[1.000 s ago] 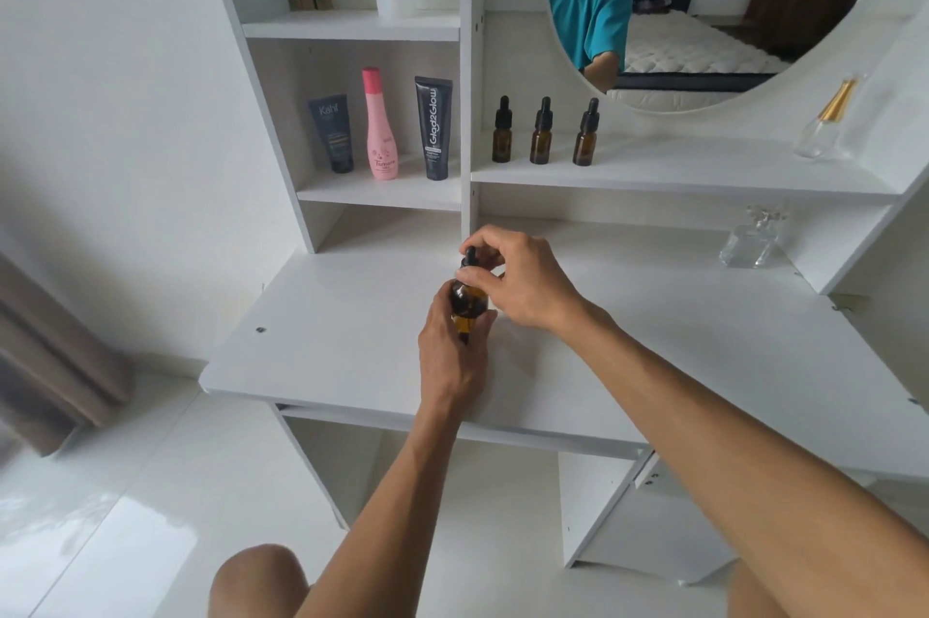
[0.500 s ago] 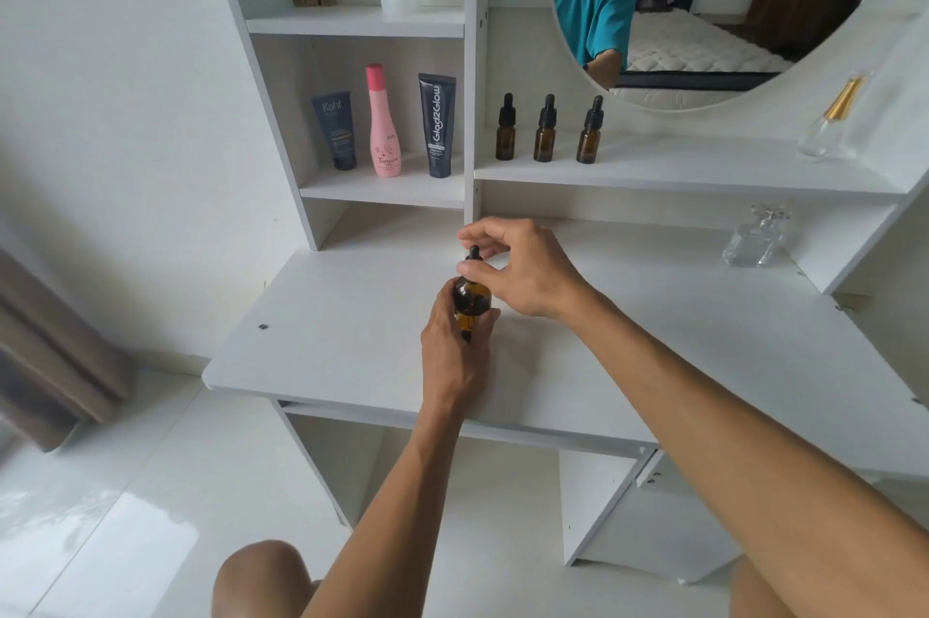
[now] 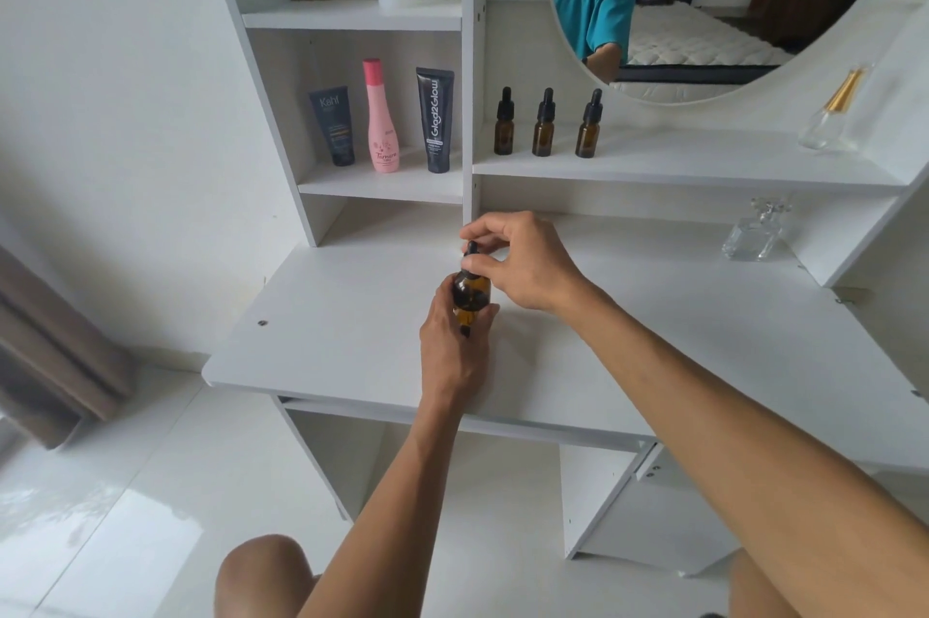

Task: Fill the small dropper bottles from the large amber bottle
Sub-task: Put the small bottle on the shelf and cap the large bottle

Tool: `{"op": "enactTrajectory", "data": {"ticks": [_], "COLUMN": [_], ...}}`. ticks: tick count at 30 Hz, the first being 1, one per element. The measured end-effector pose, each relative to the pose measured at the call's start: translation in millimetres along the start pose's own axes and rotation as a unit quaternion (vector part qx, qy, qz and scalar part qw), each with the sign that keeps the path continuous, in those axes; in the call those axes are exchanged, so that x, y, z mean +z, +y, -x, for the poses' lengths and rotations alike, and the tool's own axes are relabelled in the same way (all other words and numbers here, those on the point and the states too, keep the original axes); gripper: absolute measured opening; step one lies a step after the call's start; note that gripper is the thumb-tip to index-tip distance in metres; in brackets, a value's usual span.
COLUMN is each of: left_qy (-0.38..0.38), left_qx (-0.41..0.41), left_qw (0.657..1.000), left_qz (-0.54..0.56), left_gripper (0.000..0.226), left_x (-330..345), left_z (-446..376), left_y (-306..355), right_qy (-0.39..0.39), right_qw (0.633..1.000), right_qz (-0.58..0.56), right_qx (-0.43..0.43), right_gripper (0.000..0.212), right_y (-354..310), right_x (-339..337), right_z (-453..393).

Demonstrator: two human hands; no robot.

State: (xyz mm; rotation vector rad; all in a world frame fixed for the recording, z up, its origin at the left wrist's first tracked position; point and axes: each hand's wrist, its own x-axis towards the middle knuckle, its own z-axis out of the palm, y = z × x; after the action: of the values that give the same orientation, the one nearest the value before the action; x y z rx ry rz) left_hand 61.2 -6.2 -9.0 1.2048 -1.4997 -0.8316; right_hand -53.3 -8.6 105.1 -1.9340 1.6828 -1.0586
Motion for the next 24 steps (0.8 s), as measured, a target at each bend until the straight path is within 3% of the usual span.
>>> {"op": "enactTrajectory", "data": {"ticks": [8,13,17,24], "left_qy": [-0.001,-0.006,-0.005,-0.007], "left_qx": [-0.002,-0.006,-0.002,0.006], "left_qw": [1.0,1.0,1.0,1.0], "left_qz": [0.008,0.012,0.018,0.011], "left_gripper": [0.039,0.043,0.04,0.038], "left_x": [-0.2,0.0,-0.1,-0.9], "left_z": [0.1,0.3,0.0,0.4], "left_y": [0.3,0.1,-0.3,-0.4], "right_qy": [-0.026,0.003,-0.031,-0.001], "right_qw": [0.999,1.0,0.999,1.0], "right_qz": [-0.025,0.011,-0.009,0.013], "right_qx": [0.018,0.014,0.01,0.017], "right_gripper": [0.033,0.034,0.03,0.036], "right_y": [1.5,2.9,2.8,2.5], "right_x": [-5.1,-3.0,-2.9,-0.2], "right_z": [-0.6,0.7,1.6,2.2]}}
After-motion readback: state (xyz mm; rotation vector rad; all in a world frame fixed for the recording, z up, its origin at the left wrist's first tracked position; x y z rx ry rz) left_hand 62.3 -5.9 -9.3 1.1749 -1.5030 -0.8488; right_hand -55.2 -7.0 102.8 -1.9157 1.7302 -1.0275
